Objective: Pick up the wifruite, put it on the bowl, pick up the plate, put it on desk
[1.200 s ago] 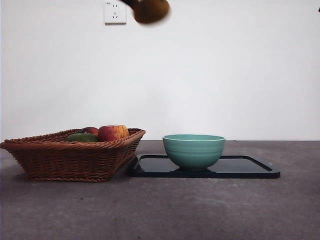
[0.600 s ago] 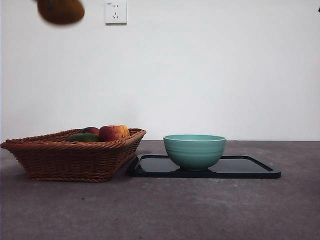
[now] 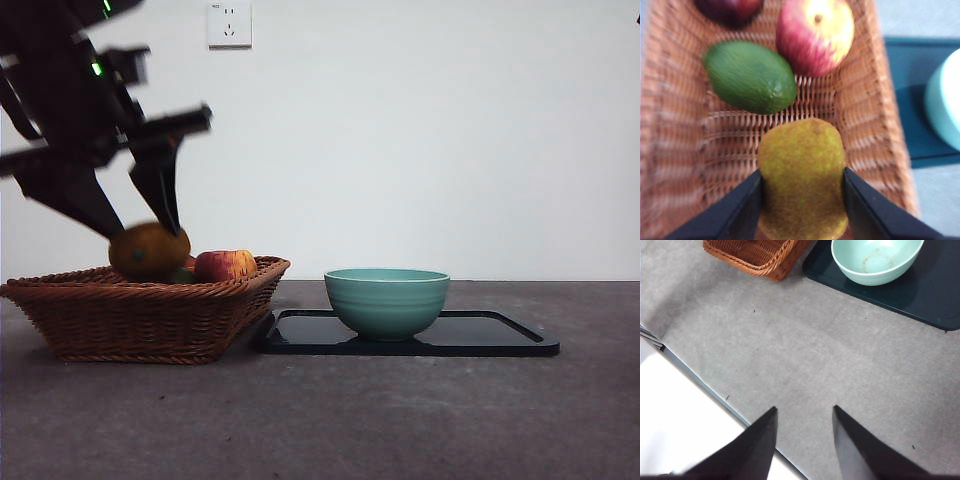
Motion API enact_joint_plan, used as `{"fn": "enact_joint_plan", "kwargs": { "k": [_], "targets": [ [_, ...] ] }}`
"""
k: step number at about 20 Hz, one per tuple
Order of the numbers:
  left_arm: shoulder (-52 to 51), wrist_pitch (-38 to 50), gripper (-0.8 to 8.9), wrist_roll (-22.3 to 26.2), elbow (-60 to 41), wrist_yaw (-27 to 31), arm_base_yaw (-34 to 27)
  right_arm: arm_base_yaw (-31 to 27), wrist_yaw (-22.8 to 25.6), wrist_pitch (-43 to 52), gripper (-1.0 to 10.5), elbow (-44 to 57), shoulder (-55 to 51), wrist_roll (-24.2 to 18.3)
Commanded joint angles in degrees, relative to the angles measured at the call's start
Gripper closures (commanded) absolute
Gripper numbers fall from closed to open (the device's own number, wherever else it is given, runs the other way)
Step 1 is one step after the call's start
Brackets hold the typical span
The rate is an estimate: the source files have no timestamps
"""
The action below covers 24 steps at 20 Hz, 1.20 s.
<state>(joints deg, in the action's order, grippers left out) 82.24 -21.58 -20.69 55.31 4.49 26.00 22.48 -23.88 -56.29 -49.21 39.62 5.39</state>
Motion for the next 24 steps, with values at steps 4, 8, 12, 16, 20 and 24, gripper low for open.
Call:
{"fn": "enact_joint_plan", "kwargs": {
  "k": [4,8,12,16,20,24],
  "targets": [
    [8.26,4.98,6.28,0.76,0.59,0.35,-1.07,0.31,-0.13,0.48,7.7,-0.5,0.22,-0.02],
    [9.79,5.14,5.71,2.08,0.59,1.55,-1.62,0.31,-0.11,0.52,7.7,-0.5,0.22,-0.04],
    [9.79,4.42,4.67,2.03,0.59,1.51,-1.31,0.31,-0.13,0.55,7.7,-0.5,0.22,-0.04],
    [7.19,2.69,4.68,2.05,1.18,1.49,-1.18,0.31,-0.13,0.52,7.7,-0.5,0.22,-0.04],
    [-2.21,-0.96,4.69,4.26,1.25,0.11,-0.48,0.31,-0.11,0.57,7.7,-0.5,0.24,-0.07],
    [-14.12,-8.02,4.69,8.57,1.25,-16.41,0.7,0.31,-0.11,0.61,7.7,-0.5,0.24,-0.07]
  ]
}}
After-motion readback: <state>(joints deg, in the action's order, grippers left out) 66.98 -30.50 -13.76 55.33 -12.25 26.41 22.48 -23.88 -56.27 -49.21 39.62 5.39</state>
